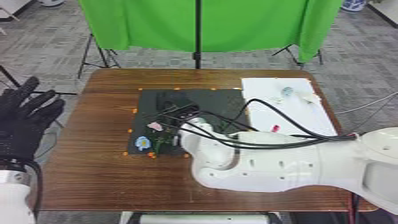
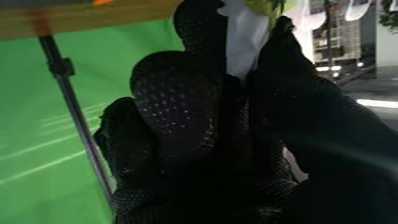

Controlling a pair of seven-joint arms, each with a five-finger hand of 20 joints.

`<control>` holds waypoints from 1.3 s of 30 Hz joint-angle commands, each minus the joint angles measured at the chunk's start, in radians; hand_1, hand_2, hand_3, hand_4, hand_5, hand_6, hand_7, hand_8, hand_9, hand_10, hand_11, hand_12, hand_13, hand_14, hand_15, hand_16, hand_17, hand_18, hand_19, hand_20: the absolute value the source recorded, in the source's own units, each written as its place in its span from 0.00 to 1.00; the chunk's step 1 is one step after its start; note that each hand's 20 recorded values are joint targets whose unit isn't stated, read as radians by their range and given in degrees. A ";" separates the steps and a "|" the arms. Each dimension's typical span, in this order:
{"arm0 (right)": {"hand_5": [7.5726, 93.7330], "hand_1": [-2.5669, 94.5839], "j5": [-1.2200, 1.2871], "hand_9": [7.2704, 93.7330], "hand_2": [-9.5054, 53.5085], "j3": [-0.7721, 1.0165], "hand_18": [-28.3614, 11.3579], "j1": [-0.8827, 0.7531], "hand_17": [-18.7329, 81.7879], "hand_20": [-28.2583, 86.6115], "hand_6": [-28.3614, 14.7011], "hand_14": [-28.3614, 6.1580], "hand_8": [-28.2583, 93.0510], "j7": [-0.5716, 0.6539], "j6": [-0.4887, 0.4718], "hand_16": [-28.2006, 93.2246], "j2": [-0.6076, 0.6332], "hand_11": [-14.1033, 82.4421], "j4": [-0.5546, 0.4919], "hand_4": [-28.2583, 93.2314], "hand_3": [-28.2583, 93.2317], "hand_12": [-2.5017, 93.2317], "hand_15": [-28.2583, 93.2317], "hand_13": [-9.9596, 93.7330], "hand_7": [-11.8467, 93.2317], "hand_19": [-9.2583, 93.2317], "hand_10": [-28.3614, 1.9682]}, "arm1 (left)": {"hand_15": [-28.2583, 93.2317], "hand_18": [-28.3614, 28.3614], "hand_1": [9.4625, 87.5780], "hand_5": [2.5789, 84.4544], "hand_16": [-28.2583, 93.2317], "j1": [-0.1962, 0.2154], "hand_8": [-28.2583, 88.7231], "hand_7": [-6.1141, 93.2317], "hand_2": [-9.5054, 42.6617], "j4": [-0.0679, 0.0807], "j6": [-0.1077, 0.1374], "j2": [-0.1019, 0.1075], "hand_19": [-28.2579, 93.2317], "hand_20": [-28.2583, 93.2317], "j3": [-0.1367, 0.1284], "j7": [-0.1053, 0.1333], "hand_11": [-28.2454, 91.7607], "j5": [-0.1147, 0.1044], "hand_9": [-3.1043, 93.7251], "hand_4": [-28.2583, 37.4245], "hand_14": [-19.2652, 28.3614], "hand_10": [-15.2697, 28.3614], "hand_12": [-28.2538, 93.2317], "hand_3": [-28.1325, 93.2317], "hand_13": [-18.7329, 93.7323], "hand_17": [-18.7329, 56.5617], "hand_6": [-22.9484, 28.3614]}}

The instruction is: Arrange flowers

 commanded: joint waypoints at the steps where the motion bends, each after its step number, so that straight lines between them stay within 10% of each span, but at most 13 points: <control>1: 0.86 0.60 0.003 1.00 0.00 -0.048 0.33 0.020 0.70 0.62 0.68 0.76 0.27 -0.005 -0.016 0.39 -0.041 0.31 0.019 0.00 0.84 0.36 0.76 0.92 0.34 1.00 0.74 | 0.66 0.98 0.12 0.35 0.16 -0.034 0.18 0.17 0.32 0.015 -0.012 0.014 0.72 0.30 0.032 -0.013 0.44 0.004 0.33 0.00 0.96 0.77 0.33 0.85 0.36 0.13 0.58; 39: 0.80 0.51 -0.102 0.93 0.00 -0.175 0.30 0.074 0.68 0.62 0.66 0.73 0.25 0.149 -0.130 0.38 -0.105 0.41 0.092 0.00 0.80 0.29 0.77 0.90 0.32 1.00 0.67 | 0.66 0.98 0.12 0.35 0.16 -0.065 0.18 0.17 0.32 0.022 -0.010 0.022 0.72 0.30 0.060 -0.007 0.44 -0.001 0.33 0.00 0.96 0.77 0.33 0.86 0.36 0.13 0.58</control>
